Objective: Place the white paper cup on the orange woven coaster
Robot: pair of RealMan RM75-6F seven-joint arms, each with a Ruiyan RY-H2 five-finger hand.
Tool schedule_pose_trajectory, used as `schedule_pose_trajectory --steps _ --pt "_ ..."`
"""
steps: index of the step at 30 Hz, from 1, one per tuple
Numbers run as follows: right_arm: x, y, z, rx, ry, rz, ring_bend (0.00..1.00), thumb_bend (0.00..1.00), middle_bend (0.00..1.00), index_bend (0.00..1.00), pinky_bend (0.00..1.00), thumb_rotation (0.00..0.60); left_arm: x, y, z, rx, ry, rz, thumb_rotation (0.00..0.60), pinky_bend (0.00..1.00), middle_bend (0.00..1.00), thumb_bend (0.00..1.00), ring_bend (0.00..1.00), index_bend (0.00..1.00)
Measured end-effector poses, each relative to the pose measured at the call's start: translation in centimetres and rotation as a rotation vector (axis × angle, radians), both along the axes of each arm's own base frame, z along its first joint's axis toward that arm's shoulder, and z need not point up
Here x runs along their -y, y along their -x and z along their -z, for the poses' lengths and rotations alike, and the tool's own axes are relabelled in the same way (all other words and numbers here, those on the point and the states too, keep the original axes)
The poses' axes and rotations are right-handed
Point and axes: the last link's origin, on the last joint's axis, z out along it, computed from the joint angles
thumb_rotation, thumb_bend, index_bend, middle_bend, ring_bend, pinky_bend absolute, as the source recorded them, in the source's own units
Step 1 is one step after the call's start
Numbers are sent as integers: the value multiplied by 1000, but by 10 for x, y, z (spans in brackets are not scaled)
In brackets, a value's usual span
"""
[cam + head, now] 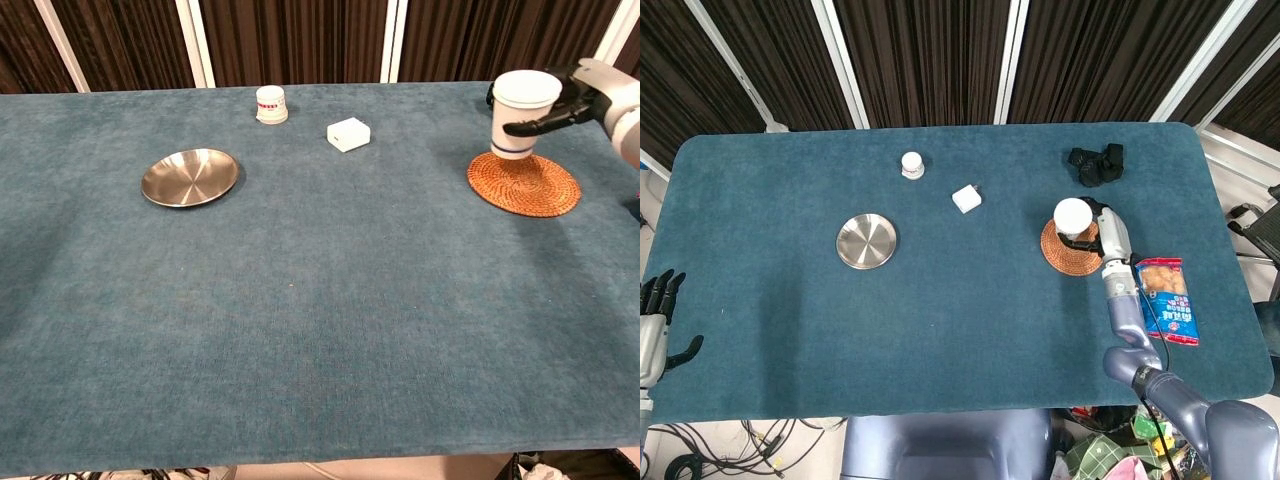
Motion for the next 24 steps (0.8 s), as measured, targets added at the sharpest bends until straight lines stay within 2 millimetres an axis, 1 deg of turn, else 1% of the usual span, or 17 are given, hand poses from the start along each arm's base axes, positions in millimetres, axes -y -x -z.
schedule_pose_trajectory --steps 3,11,16,21,23,24 --pt "-3 7 0 -2 -5 10 353 132 346 344 111 600 0 0 0 -3 2 0 600 0 13 265 0 0" --pt "-9 17 3 -12 -14 19 351 133 343 344 111 600 0 0 0 -4 0 0 600 0 13 266 0 0" --pt "-12 26 5 -20 -17 39 320 121 318 337 111 600 0 0 0 -6 1 1 600 0 13 266 0 0" --pt "-14 30 8 -10 -26 44 258 81 258 231 111 600 0 0 0 -6 0 1 600 0 13 266 0 0" --pt "-15 30 10 -11 -33 41 220 70 214 194 108 600 0 0 1 -7 1 1 600 0 13 266 0 0" --pt "-15 30 10 -11 -37 39 178 64 171 165 103 600 0 0 1 -8 2 1 600 0 13 266 0 0"
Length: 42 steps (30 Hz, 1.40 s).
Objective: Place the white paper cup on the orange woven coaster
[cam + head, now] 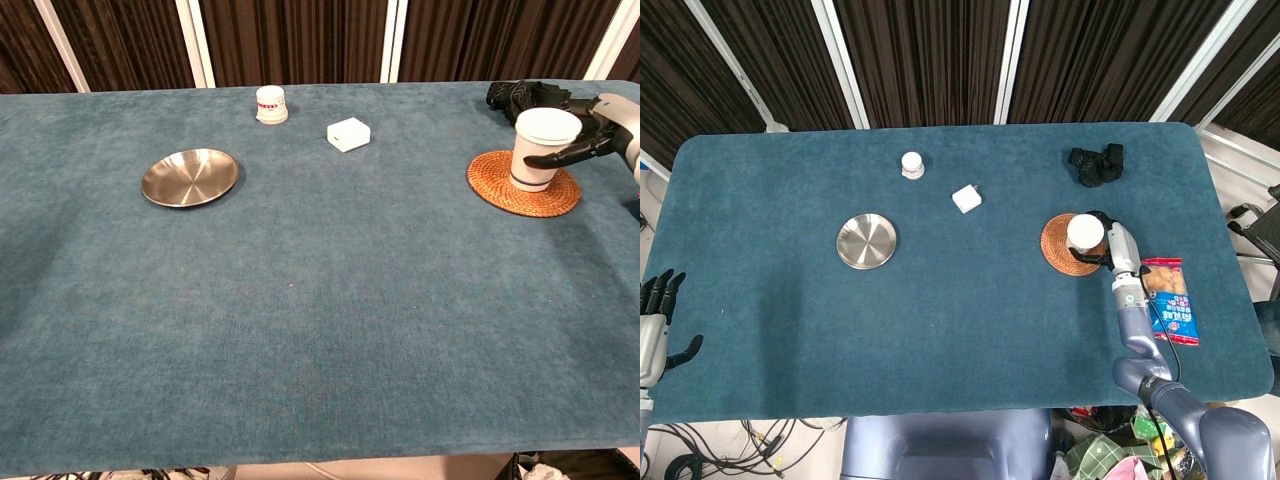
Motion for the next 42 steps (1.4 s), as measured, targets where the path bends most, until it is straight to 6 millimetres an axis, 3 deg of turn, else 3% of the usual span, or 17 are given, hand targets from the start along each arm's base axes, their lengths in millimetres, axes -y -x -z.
schedule_pose_trajectory --steps 5,11,17,23,29,36,42 --pt "-1 0 3 1 -30 -3 29 8 5 38 93 600 0 0 0 0 -2 -2 600 0 13 265 0 0" --pt "-2 2 -3 -19 -49 -23 11 0 0 30 93 600 0 0 -1 7 -3 -5 600 0 13 266 0 0" --pt "-1 6 -32 -51 6 -53 0 0 0 11 82 600 0 0 -1 9 -4 -5 600 0 13 266 0 0" --pt "-11 22 -71 -179 -27 -76 0 0 0 1 82 600 1 -1 -1 12 -5 -2 600 0 13 266 0 0" --pt "-39 33 -126 -291 -68 -92 0 9 0 0 82 600 2 -4 -3 32 -17 7 600 0 13 265 0 0" --pt "-96 33 -188 -479 -75 -113 0 11 0 0 82 600 2 -4 -1 28 -10 10 600 0 13 266 0 0" --pt "-164 26 -199 -599 33 -135 0 12 0 0 82 600 1 -5 0 27 -12 10 600 0 13 265 0 0"
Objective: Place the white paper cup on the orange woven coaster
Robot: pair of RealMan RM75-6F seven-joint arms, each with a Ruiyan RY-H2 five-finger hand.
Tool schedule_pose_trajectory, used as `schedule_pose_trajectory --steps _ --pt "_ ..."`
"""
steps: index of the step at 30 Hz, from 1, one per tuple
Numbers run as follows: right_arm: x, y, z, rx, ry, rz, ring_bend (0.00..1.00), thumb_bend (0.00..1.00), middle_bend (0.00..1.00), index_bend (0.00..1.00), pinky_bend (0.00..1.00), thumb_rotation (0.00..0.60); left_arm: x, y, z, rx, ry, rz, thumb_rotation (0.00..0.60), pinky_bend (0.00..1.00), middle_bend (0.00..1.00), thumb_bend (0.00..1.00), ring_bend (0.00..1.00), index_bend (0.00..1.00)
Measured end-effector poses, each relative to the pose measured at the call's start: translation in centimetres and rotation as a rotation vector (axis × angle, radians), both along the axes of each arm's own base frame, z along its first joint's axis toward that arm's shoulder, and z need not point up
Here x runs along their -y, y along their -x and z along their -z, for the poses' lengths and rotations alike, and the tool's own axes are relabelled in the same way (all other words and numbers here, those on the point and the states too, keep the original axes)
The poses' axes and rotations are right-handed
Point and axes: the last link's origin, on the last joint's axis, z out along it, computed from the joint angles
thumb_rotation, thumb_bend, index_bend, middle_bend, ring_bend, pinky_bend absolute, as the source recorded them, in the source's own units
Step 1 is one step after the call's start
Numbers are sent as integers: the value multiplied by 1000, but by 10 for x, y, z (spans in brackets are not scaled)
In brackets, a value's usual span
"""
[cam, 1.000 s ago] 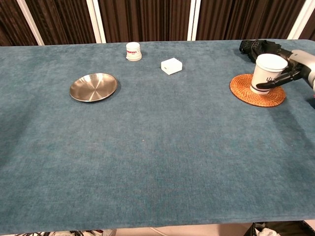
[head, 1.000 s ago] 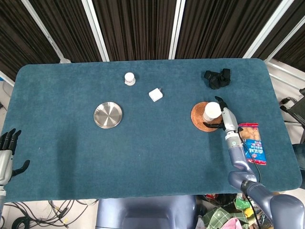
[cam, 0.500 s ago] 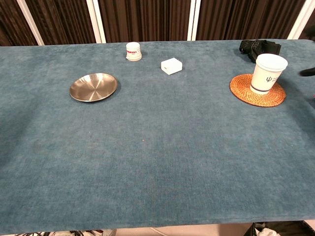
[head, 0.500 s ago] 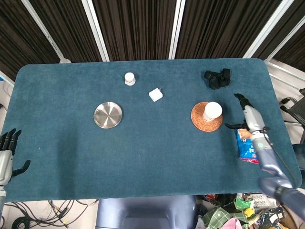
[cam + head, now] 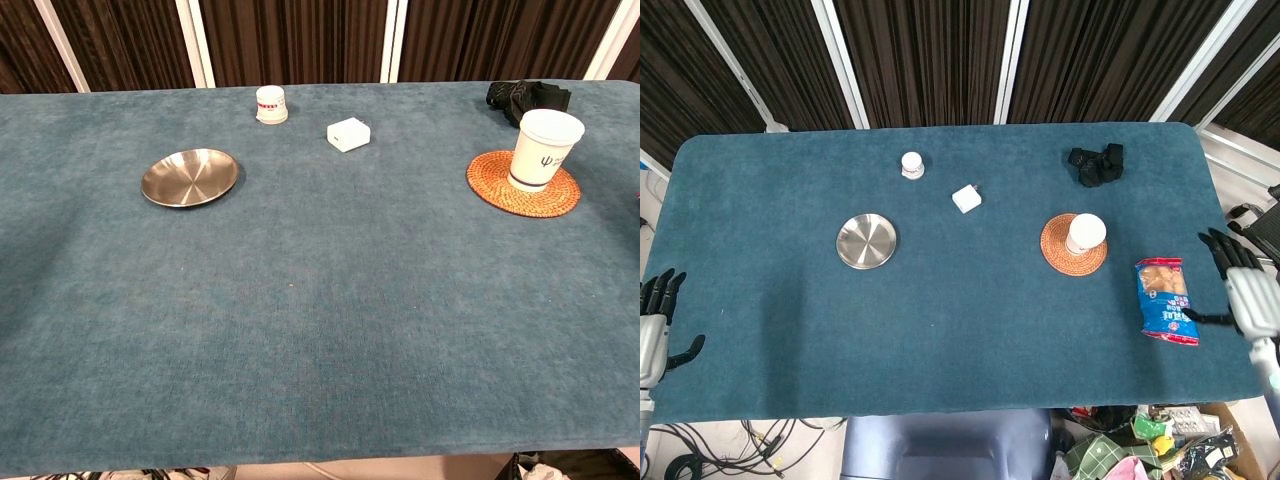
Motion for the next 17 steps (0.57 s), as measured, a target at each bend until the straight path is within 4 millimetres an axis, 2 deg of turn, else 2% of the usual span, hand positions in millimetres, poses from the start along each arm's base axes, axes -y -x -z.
schedule_pose_trajectory --steps 3,6,9,12,17 --pt "-39 -5 4 -76 42 -12 0 13 0 0 82 600 0 -1 0 0 0 8 600 0 13 266 0 0" --pt "-72 -10 16 -148 46 -24 0 16 0 0 82 600 0 -3 1 -1 2 16 600 0 13 266 0 0" --pt "-93 -16 35 -179 40 -51 0 17 0 0 82 600 0 -4 2 -3 3 21 600 0 13 266 0 0" --pt "-104 -15 50 -202 28 -68 0 17 0 0 82 600 0 -4 3 -4 5 23 600 0 12 266 0 0" --pt "-109 -7 56 -229 23 -70 0 18 0 0 82 600 1 -6 5 -8 11 37 600 0 13 265 0 0"
